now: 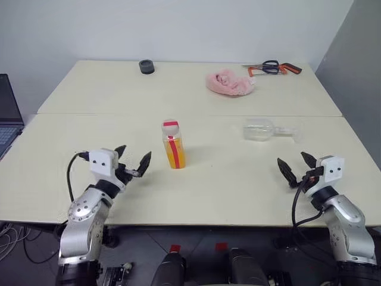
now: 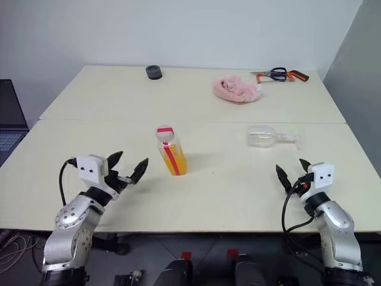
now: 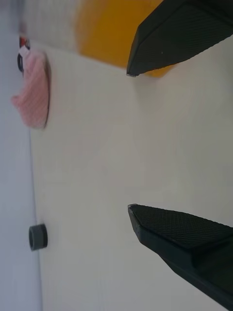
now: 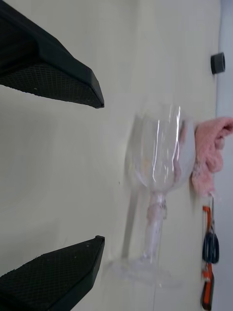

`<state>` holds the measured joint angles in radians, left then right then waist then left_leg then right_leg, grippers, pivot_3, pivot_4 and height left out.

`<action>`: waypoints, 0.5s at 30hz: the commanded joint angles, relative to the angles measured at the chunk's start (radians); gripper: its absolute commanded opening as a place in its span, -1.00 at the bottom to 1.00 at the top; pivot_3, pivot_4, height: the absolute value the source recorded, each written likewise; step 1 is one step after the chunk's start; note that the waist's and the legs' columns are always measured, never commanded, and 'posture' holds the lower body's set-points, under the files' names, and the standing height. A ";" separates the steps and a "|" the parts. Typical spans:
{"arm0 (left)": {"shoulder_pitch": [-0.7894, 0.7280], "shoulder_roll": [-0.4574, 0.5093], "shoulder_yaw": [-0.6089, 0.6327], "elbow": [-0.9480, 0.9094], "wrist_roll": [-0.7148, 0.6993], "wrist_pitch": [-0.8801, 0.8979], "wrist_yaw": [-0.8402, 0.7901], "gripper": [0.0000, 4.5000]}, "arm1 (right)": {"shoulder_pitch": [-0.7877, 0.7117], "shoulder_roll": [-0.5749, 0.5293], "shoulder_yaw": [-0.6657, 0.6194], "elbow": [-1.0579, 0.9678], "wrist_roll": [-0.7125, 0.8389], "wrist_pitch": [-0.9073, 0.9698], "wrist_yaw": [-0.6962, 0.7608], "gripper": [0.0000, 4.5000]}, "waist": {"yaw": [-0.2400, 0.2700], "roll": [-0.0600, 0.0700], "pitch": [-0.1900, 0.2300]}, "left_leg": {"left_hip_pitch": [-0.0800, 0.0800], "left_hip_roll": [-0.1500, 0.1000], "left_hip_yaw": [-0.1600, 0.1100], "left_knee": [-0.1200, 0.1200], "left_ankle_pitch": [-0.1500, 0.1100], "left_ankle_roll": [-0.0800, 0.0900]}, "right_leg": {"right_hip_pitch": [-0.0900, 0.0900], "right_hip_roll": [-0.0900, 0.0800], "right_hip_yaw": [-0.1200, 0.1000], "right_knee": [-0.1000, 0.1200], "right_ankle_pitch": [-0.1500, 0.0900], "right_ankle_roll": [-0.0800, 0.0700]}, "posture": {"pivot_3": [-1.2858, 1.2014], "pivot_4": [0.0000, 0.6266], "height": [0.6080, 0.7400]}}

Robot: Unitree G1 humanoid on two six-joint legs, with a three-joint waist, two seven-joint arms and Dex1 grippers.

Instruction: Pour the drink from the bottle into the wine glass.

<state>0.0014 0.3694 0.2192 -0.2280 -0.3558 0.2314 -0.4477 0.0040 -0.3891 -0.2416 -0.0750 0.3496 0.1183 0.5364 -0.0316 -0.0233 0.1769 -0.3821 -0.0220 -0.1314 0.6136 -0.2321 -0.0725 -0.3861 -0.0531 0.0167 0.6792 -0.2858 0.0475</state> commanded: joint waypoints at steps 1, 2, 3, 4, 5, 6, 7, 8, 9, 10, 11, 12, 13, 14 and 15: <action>0.035 -0.016 -0.033 -0.092 0.005 0.003 0.015 0.99 | 0.033 -0.033 0.036 -0.089 0.040 0.033 0.076 1.00 | 0.000 0.000 0.000 | 0.000 0.000 0.000 0.000 0.000 0.000 | 0.000 0.000 0.000 0.000 0.000 0.000 | 0.03 -0.52 1.00; 0.043 -0.023 -0.044 -0.102 0.013 0.001 0.021 0.99 | 0.038 -0.038 0.041 -0.104 0.051 0.048 0.086 1.00 | 0.000 0.000 0.000 | 0.000 0.000 0.000 0.000 0.000 0.000 | 0.000 0.000 0.000 0.000 0.000 0.000 | 0.03 -0.52 1.00; 0.048 -0.028 -0.053 -0.109 0.018 0.001 0.024 0.99 | 0.039 -0.041 0.041 -0.115 0.061 0.059 0.089 1.00 | 0.000 0.000 0.000 | 0.000 0.000 0.000 0.000 0.000 0.000 | 0.000 0.000 0.000 0.000 0.000 0.000 | 0.03 -0.52 1.00; 0.050 -0.033 -0.061 -0.113 0.023 0.000 0.030 0.99 | 0.038 -0.046 0.039 -0.121 0.066 0.067 0.091 1.00 | 0.000 0.000 0.000 | 0.000 0.000 0.000 0.000 0.000 0.000 | 0.000 0.000 0.000 0.000 0.000 0.000 | 0.03 -0.52 1.00; 0.050 -0.037 -0.068 -0.115 0.027 0.000 0.035 0.99 | 0.037 -0.049 0.038 -0.124 0.067 0.072 0.093 1.00 | 0.000 0.000 0.000 | 0.000 0.000 0.000 0.000 0.000 0.000 | 0.000 0.000 0.000 0.000 0.000 0.000 | 0.03 -0.52 1.00; 0.049 -0.043 -0.077 -0.117 0.032 0.000 0.041 0.99 | 0.036 -0.053 0.036 -0.125 0.064 0.073 0.094 1.00 | 0.000 0.000 0.000 | 0.000 0.000 0.000 0.000 0.000 0.000 | 0.000 0.000 0.000 0.000 0.000 0.000 | 0.03 -0.52 1.00; 0.047 -0.049 -0.085 -0.118 0.036 0.000 0.045 0.99 | 0.034 -0.057 0.035 -0.124 0.061 0.073 0.094 1.00 | 0.000 0.000 0.000 | 0.000 0.000 0.000 0.000 0.000 0.000 | 0.000 0.000 0.000 0.000 0.000 0.000 | 0.03 -0.52 1.00; 0.042 -0.056 -0.098 -0.122 0.041 0.006 0.053 0.99 | 0.033 -0.060 0.034 -0.122 0.059 0.072 0.093 1.00 | 0.000 0.000 0.000 | 0.000 0.000 0.000 0.000 0.000 0.000 | 0.000 0.000 0.000 -0.001 0.000 0.000 | 0.03 -0.52 1.00; 0.038 -0.059 -0.106 -0.125 0.043 0.010 0.058 0.99 | 0.032 -0.062 0.035 -0.122 0.058 0.071 0.091 1.00 | 0.000 0.000 0.000 | 0.000 0.000 0.000 0.000 0.000 0.000 | 0.000 0.000 0.000 -0.001 0.000 0.000 | 0.03 -0.52 1.00; 0.031 -0.065 -0.118 -0.133 0.041 0.022 0.063 0.99 | 0.032 -0.063 0.035 -0.122 0.059 0.071 0.091 1.00 | 0.001 0.000 0.000 | 0.000 0.000 0.000 0.000 0.000 0.000 | 0.000 0.000 0.000 -0.001 0.000 0.000 | 0.03 -0.52 1.00; 0.024 -0.071 -0.132 -0.144 0.037 0.036 0.066 0.99 | 0.033 -0.064 0.036 -0.123 0.059 0.071 0.090 1.00 | 0.001 0.000 0.000 | 0.000 0.000 0.000 0.000 0.000 0.000 | 0.000 0.000 0.000 -0.001 0.000 0.000 | 0.03 -0.52 1.00; 0.018 -0.075 -0.144 -0.155 0.031 0.050 0.068 0.99 | 0.035 -0.066 0.038 -0.126 0.059 0.072 0.092 1.00 | 0.001 0.000 0.000 | 0.000 0.000 0.000 0.000 0.000 0.000 | 0.000 0.000 0.000 -0.001 0.000 0.000 | 0.03 -0.52 1.00; 0.014 -0.077 -0.152 -0.163 0.026 0.063 0.070 0.99 | 0.038 -0.067 0.039 -0.128 0.059 0.071 0.094 1.00 | 0.001 0.000 0.000 | 0.000 0.000 0.000 0.000 0.000 0.000 | 0.000 0.000 0.000 -0.001 0.000 0.000 | 0.03 -0.52 1.00; 0.010 -0.078 -0.157 -0.168 0.024 0.071 0.071 0.99 | 0.042 -0.069 0.040 -0.129 0.057 0.070 0.095 1.00 | 0.000 0.000 0.000 | 0.000 0.000 0.000 0.000 0.000 0.000 | 0.000 0.000 0.000 -0.001 0.000 0.000 | 0.03 -0.52 1.00; 0.006 -0.079 -0.159 -0.172 0.023 0.079 0.074 0.99 | 0.045 -0.070 0.041 -0.130 0.056 0.069 0.097 1.00 | 0.000 0.000 0.000 | 0.000 0.000 0.000 0.000 0.000 0.000 | 0.000 0.000 0.000 -0.001 0.000 0.000 | 0.03 -0.52 1.00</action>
<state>0.0217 0.2899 0.0624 -0.3501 -0.3245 0.3039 -0.3811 0.0484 -0.4478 -0.1903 -0.1622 0.3978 0.1933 0.6233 -0.0312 -0.0233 0.1769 -0.3822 -0.0222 -0.1311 0.6137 -0.2322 -0.0724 -0.3858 -0.0530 0.0167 0.6785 -0.2860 0.0477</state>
